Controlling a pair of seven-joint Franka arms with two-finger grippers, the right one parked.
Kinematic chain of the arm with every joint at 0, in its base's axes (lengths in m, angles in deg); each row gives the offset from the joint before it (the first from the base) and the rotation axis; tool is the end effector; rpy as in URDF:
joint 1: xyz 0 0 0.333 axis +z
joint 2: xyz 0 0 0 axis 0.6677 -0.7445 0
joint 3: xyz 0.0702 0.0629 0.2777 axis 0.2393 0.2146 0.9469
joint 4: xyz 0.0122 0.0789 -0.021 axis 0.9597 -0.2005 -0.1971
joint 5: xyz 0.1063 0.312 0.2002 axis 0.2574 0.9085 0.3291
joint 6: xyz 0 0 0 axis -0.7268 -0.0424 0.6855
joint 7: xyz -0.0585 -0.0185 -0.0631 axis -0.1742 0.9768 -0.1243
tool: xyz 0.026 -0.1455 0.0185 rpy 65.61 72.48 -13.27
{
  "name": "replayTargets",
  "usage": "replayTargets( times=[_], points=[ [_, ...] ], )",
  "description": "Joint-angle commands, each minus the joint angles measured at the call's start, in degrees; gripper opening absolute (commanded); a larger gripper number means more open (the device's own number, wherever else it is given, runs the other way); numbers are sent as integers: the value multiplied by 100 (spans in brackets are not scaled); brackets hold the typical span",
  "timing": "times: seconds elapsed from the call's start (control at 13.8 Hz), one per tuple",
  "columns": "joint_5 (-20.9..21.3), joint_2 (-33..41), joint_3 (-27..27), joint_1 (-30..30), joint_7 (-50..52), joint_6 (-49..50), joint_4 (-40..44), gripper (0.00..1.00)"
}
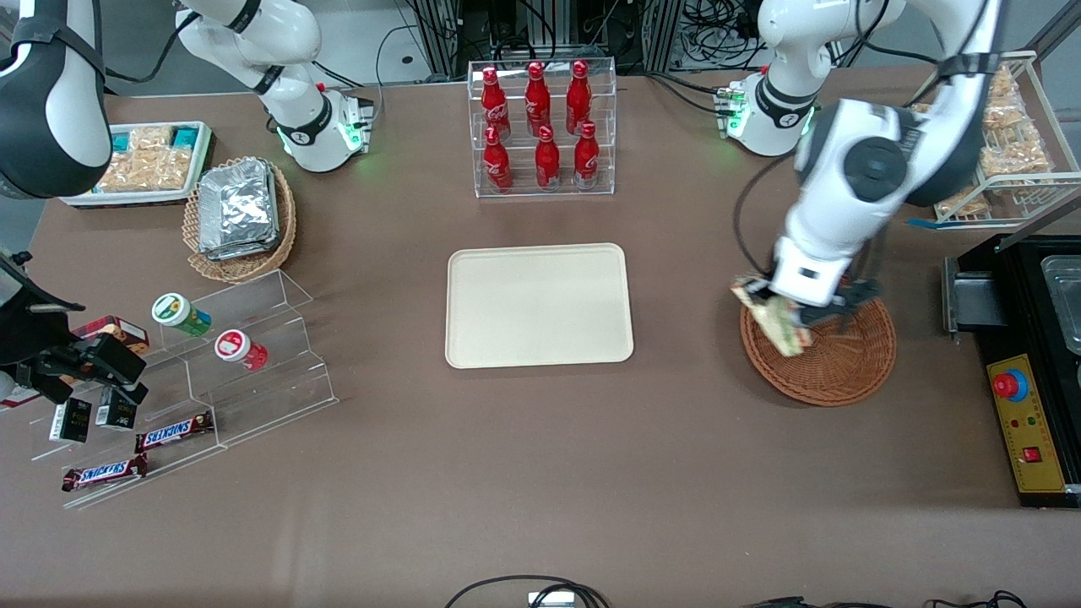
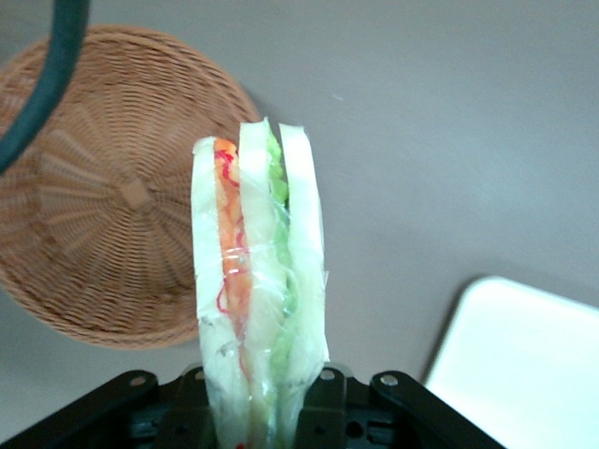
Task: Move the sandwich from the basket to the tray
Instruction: 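Lift the sandwich and carry it toward the cream tray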
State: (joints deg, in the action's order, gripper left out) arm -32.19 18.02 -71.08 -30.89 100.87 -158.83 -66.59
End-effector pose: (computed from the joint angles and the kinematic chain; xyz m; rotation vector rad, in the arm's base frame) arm 0.4959 -0.1995 0.3424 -3.0777 -0.4772 -0.0119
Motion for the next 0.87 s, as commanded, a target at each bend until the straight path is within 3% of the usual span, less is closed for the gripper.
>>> replayTargets(
  times=[0.0,0.22,0.43,0.58,0.8],
  points=[
    [76,-86,-573,17,89,128,147,0],
    [172,-129,-1031,17,80,119,147,0],
    [654,-409,-1401,-105,63,84,156,0],
    [1015,-726,-1401,-439,63,-117,165,0],
    [1209,-1130,-1401,-861,71,-206,252,6]
  ],
)
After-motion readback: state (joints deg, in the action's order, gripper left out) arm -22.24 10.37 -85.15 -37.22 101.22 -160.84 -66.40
